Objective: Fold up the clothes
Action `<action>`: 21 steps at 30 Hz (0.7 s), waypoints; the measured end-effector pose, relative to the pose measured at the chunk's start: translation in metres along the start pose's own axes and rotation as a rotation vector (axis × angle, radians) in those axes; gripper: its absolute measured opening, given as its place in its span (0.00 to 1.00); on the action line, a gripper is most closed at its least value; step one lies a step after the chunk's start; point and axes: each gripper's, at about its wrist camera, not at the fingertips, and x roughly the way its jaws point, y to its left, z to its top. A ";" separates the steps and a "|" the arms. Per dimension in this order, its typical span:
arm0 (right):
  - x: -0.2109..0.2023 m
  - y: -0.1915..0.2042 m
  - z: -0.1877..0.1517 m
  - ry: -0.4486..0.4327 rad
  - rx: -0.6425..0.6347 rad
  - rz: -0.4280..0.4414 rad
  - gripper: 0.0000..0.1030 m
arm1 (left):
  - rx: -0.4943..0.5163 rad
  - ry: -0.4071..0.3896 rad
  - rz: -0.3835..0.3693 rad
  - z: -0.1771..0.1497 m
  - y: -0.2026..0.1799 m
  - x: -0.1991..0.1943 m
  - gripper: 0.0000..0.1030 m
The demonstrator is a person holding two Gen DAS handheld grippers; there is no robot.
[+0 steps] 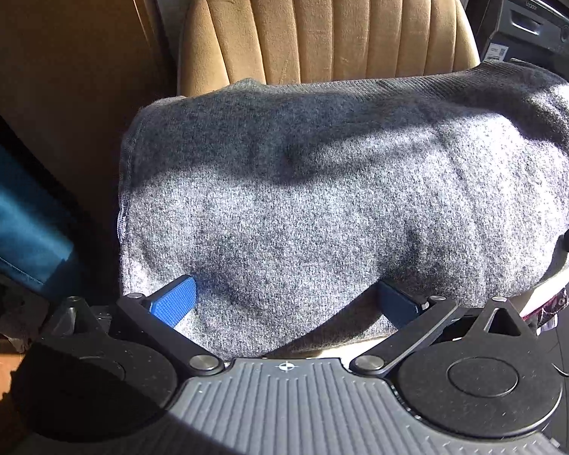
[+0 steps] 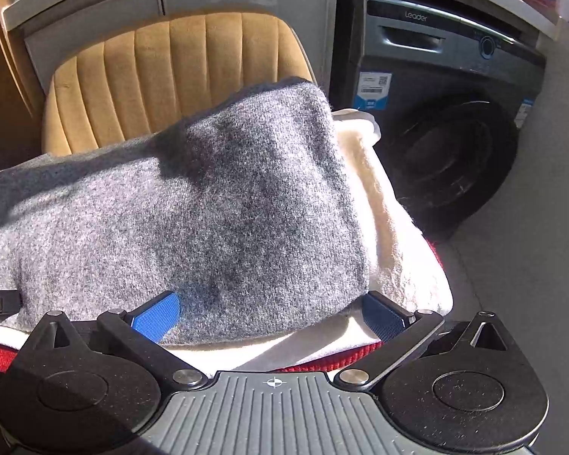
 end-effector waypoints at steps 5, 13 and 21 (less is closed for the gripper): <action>-0.048 -0.009 -0.003 -0.069 0.065 0.016 0.99 | -0.019 -0.008 0.007 0.003 0.001 -0.009 1.00; -0.125 0.000 -0.044 -0.157 0.114 -0.040 0.99 | -0.011 -0.119 0.048 -0.041 0.014 -0.078 1.00; -0.194 0.036 -0.121 -0.205 0.188 -0.029 0.99 | 0.232 -0.354 0.209 -0.109 0.010 -0.154 1.00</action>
